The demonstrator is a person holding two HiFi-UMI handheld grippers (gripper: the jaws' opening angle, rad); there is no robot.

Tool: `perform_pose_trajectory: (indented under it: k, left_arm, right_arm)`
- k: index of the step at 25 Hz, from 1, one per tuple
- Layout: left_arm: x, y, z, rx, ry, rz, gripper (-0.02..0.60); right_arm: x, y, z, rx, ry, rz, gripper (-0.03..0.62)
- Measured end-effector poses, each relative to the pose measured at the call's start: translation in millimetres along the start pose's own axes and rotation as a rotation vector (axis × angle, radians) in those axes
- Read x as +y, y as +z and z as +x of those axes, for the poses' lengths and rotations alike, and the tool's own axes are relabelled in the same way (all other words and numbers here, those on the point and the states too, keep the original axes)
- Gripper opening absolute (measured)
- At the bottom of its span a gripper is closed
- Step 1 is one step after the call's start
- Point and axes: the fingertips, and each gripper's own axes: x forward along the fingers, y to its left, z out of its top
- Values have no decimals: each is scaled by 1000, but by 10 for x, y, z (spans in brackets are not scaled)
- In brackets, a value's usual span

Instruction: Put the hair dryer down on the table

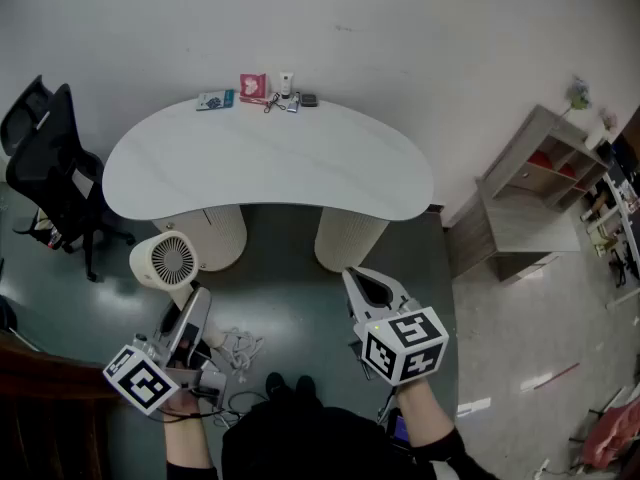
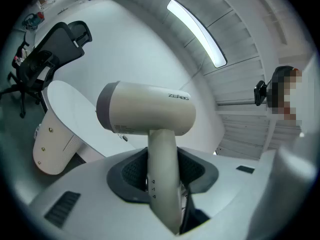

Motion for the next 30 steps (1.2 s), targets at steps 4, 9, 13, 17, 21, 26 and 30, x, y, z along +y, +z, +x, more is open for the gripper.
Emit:
perform_pose_trajectory:
  k: [4,9,13,17,21,26,30]
  left_arm:
    - [3,-42,41,7,-5,-11,158]
    - [-7,-102,87,21,2,-19,157]
    - [10,-165,131,29,21,-6,158]
    - [81,-146,211,23,55,5,158]
    - [105,-91,273,5,77,25,158]
    - [26,-22,336,-20,79,46,158]
    - [55,42,345,-46,104,9,158]
  right_arm:
    - [8,-15,28,4,3,2,2]
    - [-1,-22,43,13,16,-1,2]
    - [-44,-58,40,19,26,-8,2]
    - [-80,-73,47,14,40,9,2]
    - [-133,-60,64,9,37,4,2]
    - [-219,-24,27,4,32,3,2]
    - [-298,-9,36,5,26,5,2]
